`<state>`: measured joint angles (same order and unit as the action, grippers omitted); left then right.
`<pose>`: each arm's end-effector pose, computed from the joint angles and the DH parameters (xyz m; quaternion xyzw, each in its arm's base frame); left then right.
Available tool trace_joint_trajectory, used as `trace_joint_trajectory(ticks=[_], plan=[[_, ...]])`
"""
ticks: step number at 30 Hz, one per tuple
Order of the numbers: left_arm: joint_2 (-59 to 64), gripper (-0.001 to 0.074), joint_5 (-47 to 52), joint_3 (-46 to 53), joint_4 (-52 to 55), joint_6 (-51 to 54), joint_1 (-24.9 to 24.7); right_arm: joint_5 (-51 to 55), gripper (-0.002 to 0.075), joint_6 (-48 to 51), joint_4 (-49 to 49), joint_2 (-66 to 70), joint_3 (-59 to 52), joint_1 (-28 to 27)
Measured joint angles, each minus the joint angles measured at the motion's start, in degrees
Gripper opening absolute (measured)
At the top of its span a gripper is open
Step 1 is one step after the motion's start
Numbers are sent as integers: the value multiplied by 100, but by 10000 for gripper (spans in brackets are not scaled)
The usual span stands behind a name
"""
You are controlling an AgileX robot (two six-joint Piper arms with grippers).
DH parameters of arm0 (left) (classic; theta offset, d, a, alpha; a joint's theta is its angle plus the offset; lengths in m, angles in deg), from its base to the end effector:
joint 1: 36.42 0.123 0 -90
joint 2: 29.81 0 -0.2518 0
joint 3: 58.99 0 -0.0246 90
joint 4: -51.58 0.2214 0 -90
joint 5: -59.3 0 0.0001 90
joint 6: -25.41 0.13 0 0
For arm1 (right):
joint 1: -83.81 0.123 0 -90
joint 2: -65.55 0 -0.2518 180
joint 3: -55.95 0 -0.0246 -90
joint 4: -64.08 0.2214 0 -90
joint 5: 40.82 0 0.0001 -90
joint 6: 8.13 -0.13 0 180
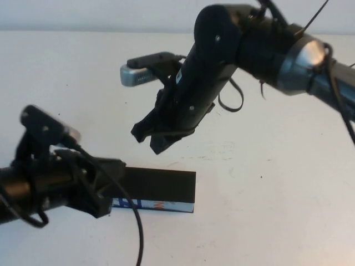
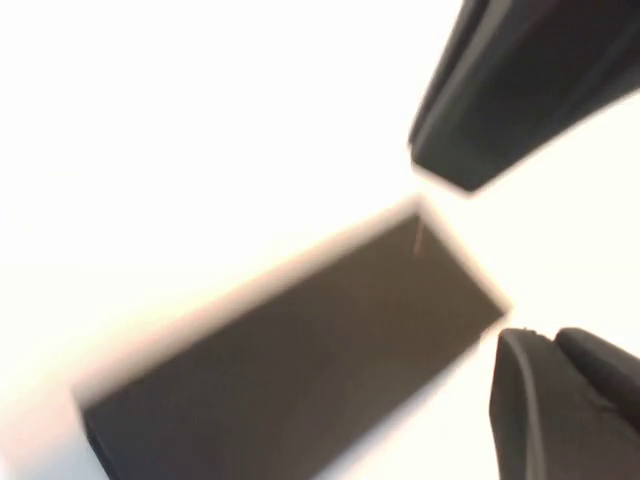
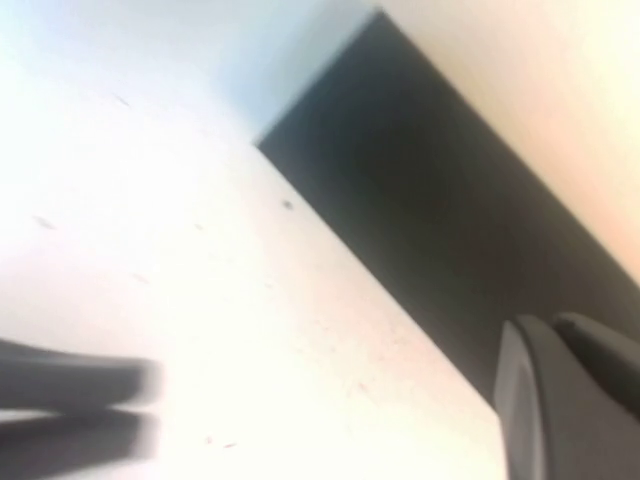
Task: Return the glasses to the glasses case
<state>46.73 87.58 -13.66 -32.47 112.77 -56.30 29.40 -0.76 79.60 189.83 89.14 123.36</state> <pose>0.2013 -0.1380 0.2060 0.2885 0.8186 -0.2749 0.4137 0.2917 0.2833 0.2327 -0.3668 0.9066 0.1722 0.1178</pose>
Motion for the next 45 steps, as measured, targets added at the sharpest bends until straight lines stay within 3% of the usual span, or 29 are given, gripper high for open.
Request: trace_joint_trajectory(ticks=[9, 17, 22, 30, 37, 45], plan=[[-3262, -1, -1329, 345, 19, -220, 0, 45, -11, -376, -382, -1534, -641, 0], [-5203, -1, -2338, 1279, 39, -372, 0, -95, -11, -813, -734, -3580, -2710, 0], [-6077, -1, -3226, 2014, -357, -371, 0, -994, -11, -886, -734, -5086, -4305, 0], [-6463, -1, -3419, 3142, -544, -371, 0, -3236, -11, -902, -734, -7132, -6756, 0], [-6463, -1, -3505, 3232, -610, -371, 0, -5622, -11, -902, -715, -7981, -8424, 0], [-6463, -1, -3535, 3232, -793, -371, 0, -6255, -11, -902, -702, -7991, -9030, 0]])
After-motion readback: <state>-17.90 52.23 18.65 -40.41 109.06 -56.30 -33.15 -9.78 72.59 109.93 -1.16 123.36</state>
